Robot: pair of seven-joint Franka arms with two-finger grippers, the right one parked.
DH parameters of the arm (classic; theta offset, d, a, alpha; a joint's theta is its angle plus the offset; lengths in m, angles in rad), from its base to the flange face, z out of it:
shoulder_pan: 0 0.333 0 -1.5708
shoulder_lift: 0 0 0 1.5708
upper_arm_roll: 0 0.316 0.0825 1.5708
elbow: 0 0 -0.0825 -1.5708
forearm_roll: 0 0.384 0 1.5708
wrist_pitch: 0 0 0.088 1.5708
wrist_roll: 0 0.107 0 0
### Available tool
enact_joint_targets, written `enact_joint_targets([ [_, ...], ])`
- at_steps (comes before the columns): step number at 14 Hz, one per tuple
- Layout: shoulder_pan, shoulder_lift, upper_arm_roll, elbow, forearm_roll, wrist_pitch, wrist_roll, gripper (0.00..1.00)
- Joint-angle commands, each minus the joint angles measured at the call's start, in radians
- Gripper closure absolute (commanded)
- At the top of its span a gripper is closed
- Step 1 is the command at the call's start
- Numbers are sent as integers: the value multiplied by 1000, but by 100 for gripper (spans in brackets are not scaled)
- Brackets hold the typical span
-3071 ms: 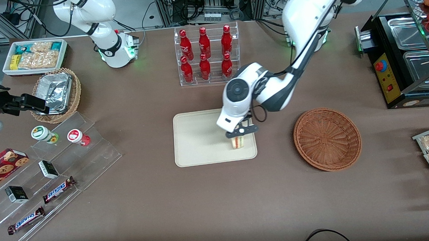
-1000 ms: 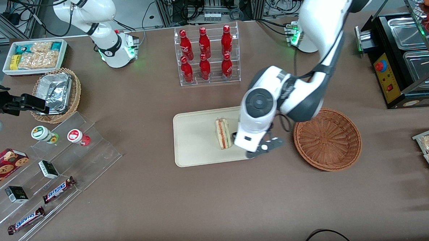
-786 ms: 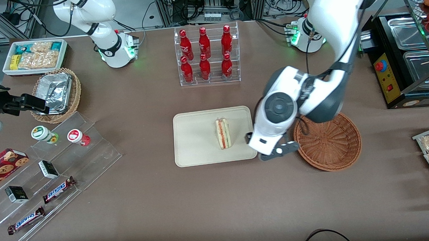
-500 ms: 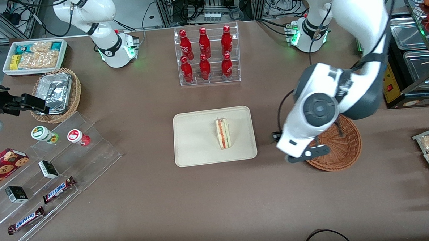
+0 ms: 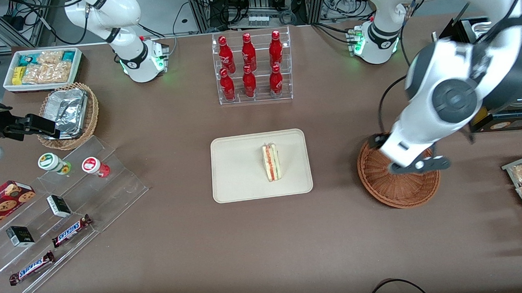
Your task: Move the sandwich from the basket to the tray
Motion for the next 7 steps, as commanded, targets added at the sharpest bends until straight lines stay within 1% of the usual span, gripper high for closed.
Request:
enact_joint_targets([
  [1, 50, -100, -10, -53, -9, -72, 110, 0],
  [3, 83, -143, 4, -50, -26, -112, 184, 0],
  [4, 81, -154, 43, -43, -29, -150, 227, 0],
  [6, 81, -191, 96, -41, -58, -182, 284, 0],
  [7, 80, -204, 122, -38, -61, -202, 295, 0],
])
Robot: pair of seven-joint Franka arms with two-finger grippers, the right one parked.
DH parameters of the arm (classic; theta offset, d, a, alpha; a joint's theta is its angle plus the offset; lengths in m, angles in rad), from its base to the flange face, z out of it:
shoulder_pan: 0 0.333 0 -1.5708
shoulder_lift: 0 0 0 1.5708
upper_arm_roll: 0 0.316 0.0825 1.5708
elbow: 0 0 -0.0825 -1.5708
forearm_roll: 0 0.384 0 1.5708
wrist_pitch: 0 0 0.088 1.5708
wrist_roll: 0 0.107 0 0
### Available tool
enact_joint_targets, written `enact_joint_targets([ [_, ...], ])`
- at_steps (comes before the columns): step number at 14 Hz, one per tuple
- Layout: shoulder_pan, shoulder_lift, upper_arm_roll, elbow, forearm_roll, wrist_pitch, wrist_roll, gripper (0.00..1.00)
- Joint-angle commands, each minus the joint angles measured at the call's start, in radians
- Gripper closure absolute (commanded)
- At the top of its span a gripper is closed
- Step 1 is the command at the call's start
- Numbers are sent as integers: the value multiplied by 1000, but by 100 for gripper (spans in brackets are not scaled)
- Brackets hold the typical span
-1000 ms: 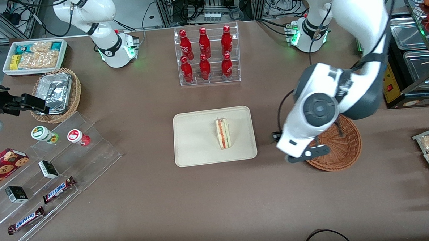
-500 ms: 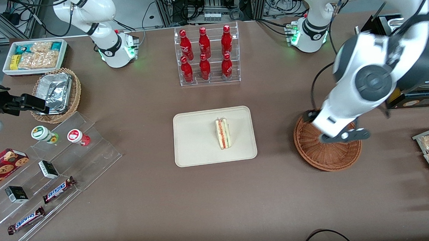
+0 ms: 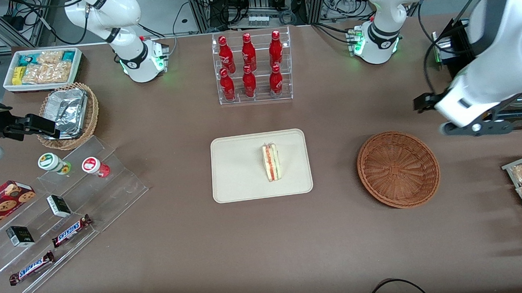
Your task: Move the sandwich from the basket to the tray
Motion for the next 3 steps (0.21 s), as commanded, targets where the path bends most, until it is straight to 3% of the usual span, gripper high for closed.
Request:
enact_joint_targets([
  [1, 8, -61, 48, -8, -25, -58, 49, 0],
  [3, 8, -67, 69, 21, -25, -86, 49, 0],
])
